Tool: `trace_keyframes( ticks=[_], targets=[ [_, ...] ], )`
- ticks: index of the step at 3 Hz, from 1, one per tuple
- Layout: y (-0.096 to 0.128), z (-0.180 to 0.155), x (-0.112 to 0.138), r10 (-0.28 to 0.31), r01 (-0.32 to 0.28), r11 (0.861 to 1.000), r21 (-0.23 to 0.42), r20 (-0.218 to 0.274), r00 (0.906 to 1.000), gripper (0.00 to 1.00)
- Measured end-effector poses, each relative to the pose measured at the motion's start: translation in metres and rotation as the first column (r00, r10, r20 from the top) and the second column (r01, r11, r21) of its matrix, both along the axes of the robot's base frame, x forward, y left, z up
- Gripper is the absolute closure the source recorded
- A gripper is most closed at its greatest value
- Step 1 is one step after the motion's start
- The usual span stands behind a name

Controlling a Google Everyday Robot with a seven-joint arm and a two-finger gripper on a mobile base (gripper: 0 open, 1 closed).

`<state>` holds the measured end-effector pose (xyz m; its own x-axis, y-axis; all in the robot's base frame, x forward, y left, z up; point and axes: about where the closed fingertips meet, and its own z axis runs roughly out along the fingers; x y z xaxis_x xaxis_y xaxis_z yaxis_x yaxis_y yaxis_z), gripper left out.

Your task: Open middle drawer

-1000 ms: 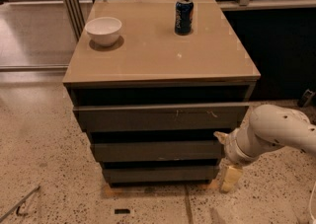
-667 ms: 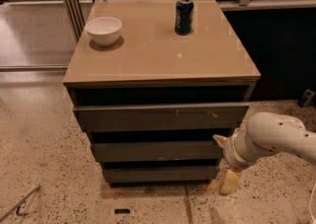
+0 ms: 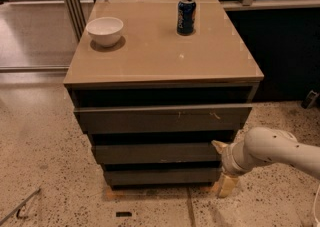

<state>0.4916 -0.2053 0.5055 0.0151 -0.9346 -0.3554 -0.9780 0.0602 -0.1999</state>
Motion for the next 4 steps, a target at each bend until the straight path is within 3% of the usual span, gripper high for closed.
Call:
trace_keyframes(
  ticks=[2,4],
  targets=[
    [0.009,-0.036,0.032,0.036,-0.040,0.997,0.071,0.059,0.9976,0.00],
    [0.023,-0.068,0.065,0.071,-0.077,0.992,0.096,0.062,0.9956,0.00]
  ],
)
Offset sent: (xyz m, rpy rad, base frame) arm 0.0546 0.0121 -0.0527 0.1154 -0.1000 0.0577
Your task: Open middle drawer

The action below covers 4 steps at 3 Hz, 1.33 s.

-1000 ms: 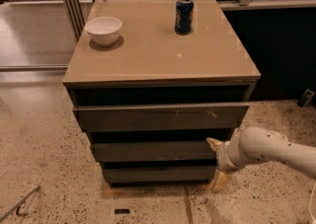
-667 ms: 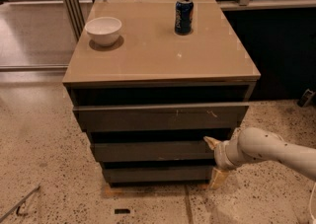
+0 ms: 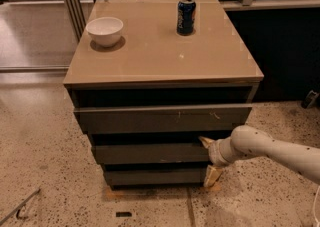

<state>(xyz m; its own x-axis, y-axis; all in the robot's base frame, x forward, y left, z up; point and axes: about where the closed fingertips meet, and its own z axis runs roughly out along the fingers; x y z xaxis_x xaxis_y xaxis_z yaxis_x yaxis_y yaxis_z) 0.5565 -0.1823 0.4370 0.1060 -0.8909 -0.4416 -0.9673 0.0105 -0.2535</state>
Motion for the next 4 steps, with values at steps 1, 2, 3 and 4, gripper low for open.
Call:
trace_keyframes(
  ticks=[1,2,3,4],
  targets=[
    [0.009,-0.014,0.016,0.015,-0.015,1.000,-0.011,-0.015,0.9998,0.00],
    [0.015,-0.025,0.028,0.024,-0.025,0.999,-0.021,-0.029,0.9993,0.00],
    [0.014,-0.044,0.042,0.005,-0.008,0.999,-0.042,-0.064,0.9979,0.00],
    [0.017,-0.043,0.040,0.013,-0.017,0.999,-0.043,-0.075,0.9971,0.00]
  ],
)
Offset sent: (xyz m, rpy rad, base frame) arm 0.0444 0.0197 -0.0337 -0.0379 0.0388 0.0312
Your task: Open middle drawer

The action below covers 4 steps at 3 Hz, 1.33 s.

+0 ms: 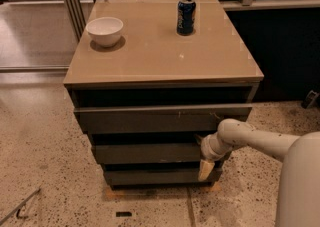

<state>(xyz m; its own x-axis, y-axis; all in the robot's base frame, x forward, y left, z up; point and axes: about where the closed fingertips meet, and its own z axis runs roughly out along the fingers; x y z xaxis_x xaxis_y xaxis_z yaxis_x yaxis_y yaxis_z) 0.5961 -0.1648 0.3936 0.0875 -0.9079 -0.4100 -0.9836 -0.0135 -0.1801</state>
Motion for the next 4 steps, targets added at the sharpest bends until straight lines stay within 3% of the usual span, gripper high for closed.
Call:
trace_keyframes(
  ticks=[2,4],
  targets=[
    [0.004,0.013,-0.033,0.032,-0.031,1.000,0.003,-0.085,0.9959,0.00],
    [-0.011,0.021,-0.087,0.007,-0.006,1.000,0.007,-0.182,0.9832,0.00]
  ],
)
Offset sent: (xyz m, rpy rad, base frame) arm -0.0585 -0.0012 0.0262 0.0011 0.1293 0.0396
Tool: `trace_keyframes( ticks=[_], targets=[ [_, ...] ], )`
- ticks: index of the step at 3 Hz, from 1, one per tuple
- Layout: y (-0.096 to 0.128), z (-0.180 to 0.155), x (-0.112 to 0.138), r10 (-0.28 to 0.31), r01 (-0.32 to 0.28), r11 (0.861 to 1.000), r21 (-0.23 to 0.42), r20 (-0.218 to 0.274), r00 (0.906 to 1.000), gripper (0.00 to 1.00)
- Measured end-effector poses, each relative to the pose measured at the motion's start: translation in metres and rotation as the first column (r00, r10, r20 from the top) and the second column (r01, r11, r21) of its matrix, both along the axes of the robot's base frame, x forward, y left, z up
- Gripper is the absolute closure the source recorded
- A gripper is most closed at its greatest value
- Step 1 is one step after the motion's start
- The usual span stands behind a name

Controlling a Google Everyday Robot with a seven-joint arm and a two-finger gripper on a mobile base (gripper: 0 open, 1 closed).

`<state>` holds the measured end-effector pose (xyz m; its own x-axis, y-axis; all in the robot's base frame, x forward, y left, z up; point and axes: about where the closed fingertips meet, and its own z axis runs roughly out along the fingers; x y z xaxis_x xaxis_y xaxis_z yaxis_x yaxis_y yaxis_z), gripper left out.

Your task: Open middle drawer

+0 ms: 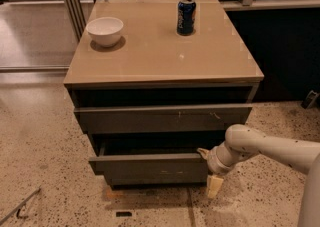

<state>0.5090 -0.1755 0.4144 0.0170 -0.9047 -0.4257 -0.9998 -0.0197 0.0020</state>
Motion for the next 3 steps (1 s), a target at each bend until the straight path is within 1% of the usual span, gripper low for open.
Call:
trace_keyframes(
  ticks=[1,2,3],
  targets=[
    [-0.010,0.008,-0.030,-0.024,0.024,1.000,0.002,-0.050,0.9985,0.00],
    [-0.017,0.021,-0.062,-0.039,0.039,0.999,-0.003,-0.107,0.9934,0.00],
    [-0.017,0.021,-0.062,-0.039,0.039,0.999,-0.003,-0.108,0.9934,0.00]
  ],
)
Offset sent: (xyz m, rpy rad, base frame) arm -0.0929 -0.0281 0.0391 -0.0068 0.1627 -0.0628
